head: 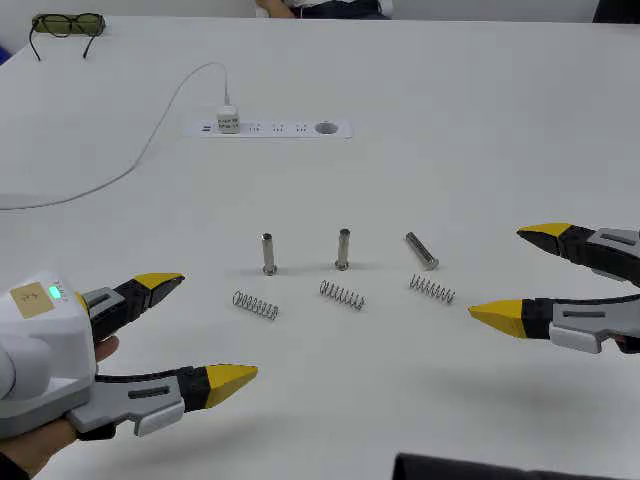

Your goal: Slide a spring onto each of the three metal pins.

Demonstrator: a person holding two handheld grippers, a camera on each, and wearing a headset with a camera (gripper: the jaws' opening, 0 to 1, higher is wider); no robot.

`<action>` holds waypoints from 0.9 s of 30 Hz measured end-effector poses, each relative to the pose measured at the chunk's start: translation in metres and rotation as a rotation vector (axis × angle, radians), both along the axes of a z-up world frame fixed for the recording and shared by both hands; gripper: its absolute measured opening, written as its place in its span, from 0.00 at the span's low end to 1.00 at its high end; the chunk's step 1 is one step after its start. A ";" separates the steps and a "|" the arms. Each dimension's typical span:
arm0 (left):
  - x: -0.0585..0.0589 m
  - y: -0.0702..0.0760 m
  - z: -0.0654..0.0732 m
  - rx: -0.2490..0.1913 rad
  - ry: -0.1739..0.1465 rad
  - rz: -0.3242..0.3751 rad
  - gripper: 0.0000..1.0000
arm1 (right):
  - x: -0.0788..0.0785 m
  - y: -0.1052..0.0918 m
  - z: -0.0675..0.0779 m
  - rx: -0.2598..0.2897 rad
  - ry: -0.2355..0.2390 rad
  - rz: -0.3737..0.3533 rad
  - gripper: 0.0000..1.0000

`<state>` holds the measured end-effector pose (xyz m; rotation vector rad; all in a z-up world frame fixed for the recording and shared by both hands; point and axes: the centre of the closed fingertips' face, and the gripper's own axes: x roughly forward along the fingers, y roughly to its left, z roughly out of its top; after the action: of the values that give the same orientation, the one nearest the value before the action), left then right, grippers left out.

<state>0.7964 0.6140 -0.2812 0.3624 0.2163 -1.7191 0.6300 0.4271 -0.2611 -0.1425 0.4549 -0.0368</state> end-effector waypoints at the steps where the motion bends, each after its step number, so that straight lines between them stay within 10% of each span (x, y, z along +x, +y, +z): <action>1: 0.000 0.000 0.000 0.001 0.000 -0.002 0.78 | 0.000 0.000 0.000 0.002 0.001 -0.001 0.69; 27: -0.006 0.000 0.002 0.010 -0.009 -0.005 0.78 | 0.002 0.003 -0.005 0.026 0.011 0.004 0.67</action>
<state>0.7909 0.6144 -0.2794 0.3783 0.2176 -1.7211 0.6324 0.4303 -0.2659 -0.1186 0.4658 -0.0261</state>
